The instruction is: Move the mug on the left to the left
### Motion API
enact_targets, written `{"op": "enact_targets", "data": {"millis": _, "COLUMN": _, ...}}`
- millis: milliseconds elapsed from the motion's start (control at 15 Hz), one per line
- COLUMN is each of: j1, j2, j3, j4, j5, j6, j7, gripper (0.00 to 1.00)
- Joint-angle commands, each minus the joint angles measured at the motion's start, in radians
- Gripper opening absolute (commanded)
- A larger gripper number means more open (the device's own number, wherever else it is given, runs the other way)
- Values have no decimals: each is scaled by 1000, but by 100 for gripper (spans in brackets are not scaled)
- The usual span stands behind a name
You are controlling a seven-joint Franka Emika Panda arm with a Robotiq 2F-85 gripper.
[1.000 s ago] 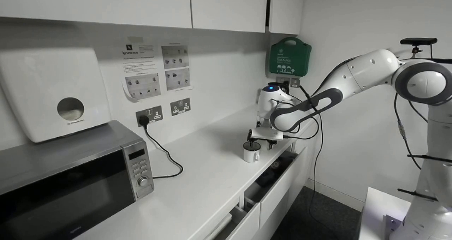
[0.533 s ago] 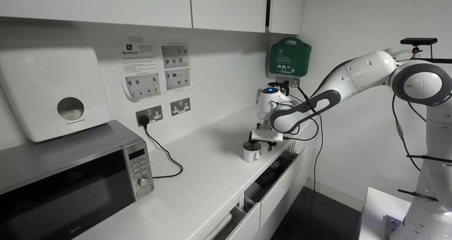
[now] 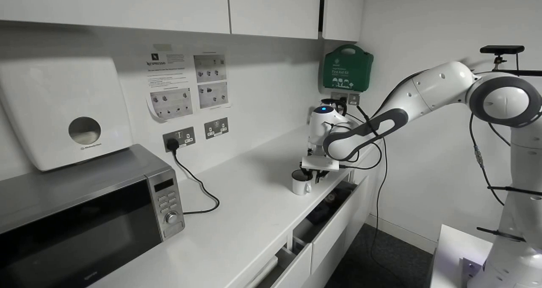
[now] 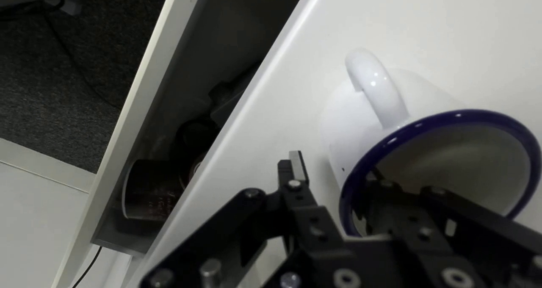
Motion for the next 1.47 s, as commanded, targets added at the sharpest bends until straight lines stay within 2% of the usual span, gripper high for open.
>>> {"op": "enact_targets", "data": {"millis": 0, "j1": 24, "j2": 13, "j3": -21, "j4": 30, "j5": 15, "j6": -20, "j7": -30, "gripper": 1}}
{"op": "enact_targets", "data": {"millis": 667, "j1": 57, "j2": -1, "j3": -22, "j4": 46, "j5": -8, "j6": -36, "j7": -22, "gripper": 2}}
{"op": "enact_targets", "data": {"millis": 1067, "j1": 111, "j2": -3, "j3": -17, "j4": 127, "j5": -64, "j6": -77, "j7": -8, "gripper": 2}}
{"op": "enact_targets", "data": {"millis": 1400, "j1": 167, "j2": 19, "j3": -5, "j4": 226, "j5": -150, "j6": -166, "j7": -7, "gripper": 2}}
